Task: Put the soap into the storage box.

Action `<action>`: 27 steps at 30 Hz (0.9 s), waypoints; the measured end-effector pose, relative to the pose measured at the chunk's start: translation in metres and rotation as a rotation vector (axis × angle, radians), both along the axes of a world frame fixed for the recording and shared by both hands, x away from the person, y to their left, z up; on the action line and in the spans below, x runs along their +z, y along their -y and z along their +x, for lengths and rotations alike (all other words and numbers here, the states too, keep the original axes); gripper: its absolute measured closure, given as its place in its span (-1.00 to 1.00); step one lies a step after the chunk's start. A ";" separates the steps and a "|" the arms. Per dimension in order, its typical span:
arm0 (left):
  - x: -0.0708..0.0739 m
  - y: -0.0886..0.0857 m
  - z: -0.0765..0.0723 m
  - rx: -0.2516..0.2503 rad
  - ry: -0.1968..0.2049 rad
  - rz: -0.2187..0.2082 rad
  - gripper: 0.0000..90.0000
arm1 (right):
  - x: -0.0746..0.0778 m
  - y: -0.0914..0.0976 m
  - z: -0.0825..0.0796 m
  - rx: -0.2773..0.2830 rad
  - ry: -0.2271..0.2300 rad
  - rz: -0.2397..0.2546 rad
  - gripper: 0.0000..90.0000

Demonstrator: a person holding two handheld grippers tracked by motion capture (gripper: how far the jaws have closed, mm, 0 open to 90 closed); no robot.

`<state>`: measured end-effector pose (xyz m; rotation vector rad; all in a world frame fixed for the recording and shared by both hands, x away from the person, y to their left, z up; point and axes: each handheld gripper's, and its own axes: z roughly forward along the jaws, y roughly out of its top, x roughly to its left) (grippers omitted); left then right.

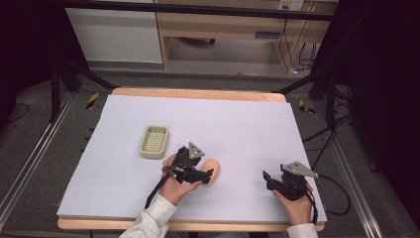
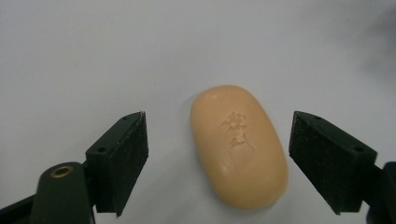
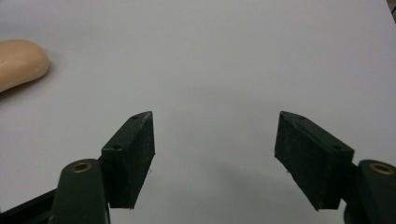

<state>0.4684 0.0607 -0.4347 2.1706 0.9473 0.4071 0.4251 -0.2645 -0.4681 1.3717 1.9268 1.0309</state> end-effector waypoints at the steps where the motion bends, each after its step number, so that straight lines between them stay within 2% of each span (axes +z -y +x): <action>1: -0.001 0.002 0.001 -0.003 -0.008 0.003 -0.57 | 0.000 0.000 0.000 0.000 0.000 -0.003 -0.36; 4: -0.004 0.006 0.002 -0.007 -0.017 0.006 -0.57 | -0.001 0.000 0.000 0.002 0.001 -0.013 -0.35; 7: -0.009 0.012 0.005 -0.010 -0.039 0.013 -0.58 | 0.000 0.000 0.000 0.002 -0.002 -0.002 -0.34; 10: -0.011 0.014 0.005 -0.014 -0.038 0.023 -0.58 | 0.000 0.001 0.000 0.002 -0.002 -0.002 -0.34; 12: -0.012 0.016 0.006 -0.010 -0.041 0.024 -0.58 | 0.000 0.001 0.000 0.002 -0.005 -0.003 -0.34; 15: -0.016 0.022 0.009 -0.008 -0.066 0.035 -0.58 | 0.000 0.001 0.000 0.003 -0.005 -0.003 -0.34; 21: -0.023 0.026 0.013 0.003 -0.081 0.045 -0.58 | -0.001 0.002 0.000 0.007 -0.007 -0.003 -0.34; 27: -0.030 0.032 0.016 0.013 -0.100 0.074 -0.59 | -0.001 0.001 0.000 0.012 -0.019 0.000 -0.34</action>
